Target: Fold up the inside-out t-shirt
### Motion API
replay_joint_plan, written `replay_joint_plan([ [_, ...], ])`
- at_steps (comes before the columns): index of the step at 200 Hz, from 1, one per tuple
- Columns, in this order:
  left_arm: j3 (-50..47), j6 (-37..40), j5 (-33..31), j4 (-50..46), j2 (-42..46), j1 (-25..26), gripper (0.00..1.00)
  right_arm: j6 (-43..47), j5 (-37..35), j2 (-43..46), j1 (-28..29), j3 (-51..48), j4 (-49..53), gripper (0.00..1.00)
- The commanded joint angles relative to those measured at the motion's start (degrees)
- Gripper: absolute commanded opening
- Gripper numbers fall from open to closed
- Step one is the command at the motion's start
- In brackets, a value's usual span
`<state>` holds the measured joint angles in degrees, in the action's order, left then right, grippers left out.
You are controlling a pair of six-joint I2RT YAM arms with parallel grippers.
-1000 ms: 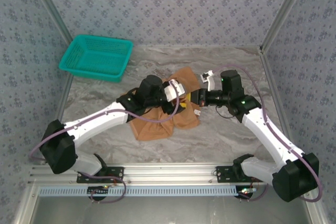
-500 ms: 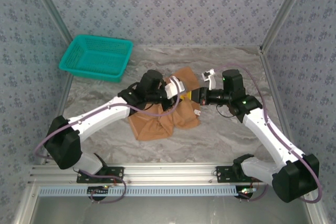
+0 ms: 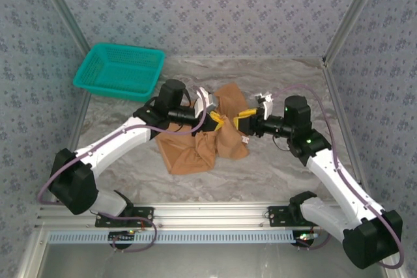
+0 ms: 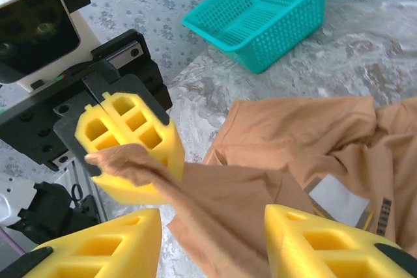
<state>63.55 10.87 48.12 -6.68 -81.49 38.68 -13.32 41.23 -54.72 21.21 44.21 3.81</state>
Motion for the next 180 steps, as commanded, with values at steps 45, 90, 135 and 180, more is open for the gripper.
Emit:
replay_joint_plan([
  [45, 2.51, 2.15, 6.73, -4.56, -0.89, -0.23, 0.01, 9.76, 13.15, -3.85, 2.71, 2.13, -10.48, 0.55],
  [90, 2.84, 2.05, 6.62, -5.19, -1.23, -0.12, 0.01, 13.91, 11.91, -4.50, 4.07, 3.08, -5.77, 0.53],
  [135, 3.16, 1.79, 6.51, -5.23, -1.45, -0.11, 0.01, 15.57, 10.54, -6.48, 5.64, 5.24, -3.17, 0.40],
  [180, 3.20, 1.56, 6.24, -5.19, -1.55, -0.11, 0.01, 15.89, 9.92, -6.99, 5.95, 5.63, -2.25, 0.17],
])
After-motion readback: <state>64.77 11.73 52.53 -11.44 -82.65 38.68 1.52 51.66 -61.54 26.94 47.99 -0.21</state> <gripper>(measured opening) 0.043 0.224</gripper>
